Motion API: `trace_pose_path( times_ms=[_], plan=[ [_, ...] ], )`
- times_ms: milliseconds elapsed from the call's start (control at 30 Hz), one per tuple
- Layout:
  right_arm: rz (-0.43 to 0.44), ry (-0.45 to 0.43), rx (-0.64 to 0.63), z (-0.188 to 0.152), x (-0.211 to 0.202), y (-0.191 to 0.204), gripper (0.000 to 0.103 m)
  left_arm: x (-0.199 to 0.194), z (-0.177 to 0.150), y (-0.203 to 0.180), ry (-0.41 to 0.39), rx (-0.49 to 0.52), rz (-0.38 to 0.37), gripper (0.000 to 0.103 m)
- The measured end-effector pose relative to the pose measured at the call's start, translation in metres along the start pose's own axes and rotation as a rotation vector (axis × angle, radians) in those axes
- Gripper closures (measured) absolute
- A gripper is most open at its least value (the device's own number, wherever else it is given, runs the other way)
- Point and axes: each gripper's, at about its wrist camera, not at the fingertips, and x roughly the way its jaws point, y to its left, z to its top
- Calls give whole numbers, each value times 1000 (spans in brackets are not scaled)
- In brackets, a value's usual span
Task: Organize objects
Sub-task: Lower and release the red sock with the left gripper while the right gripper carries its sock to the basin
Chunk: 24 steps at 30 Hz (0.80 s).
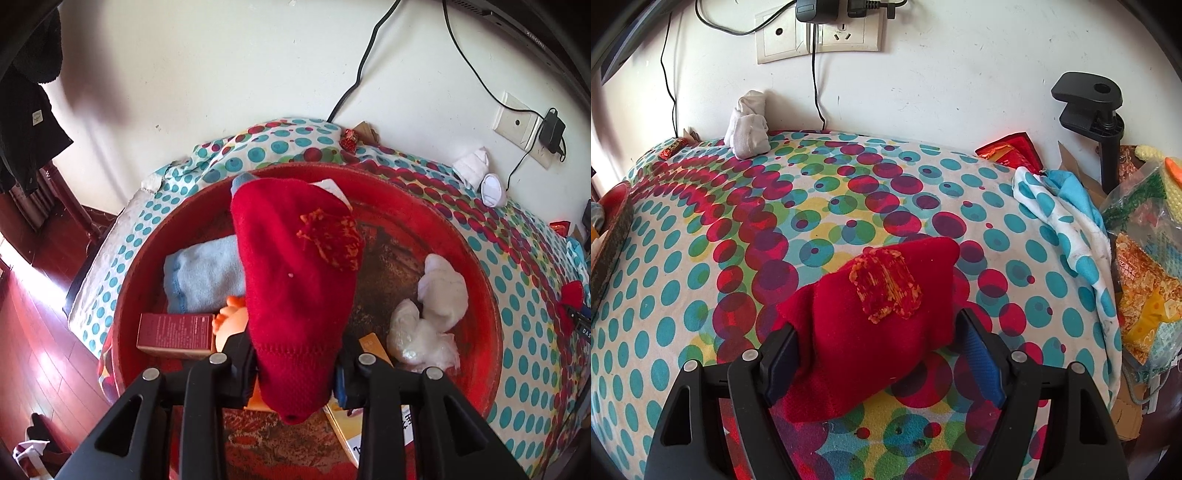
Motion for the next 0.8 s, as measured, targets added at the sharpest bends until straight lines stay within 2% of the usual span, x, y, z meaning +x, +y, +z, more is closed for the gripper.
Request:
trace_pose_path(
  times_ms=[100,367,533,700,800],
  plan=[
    [12,-6,-9,1,0,7,35,-4,-6,-1,23,-15,4,66],
    [21,-18,-33,0,-4,7,49,-19,-26,-3,12,-57,-6,65],
    [13,-10,-15,3,-7,2,54,-27,-35,-11,11,-26,10,63],
    [13,-16,-38,2,-14,14,56,-35,-42,-20,-3,26,47,62],
    [26,-20,-51,1,-21,18,56,-40,-47,-18,2,-2,18,62]
  ],
)
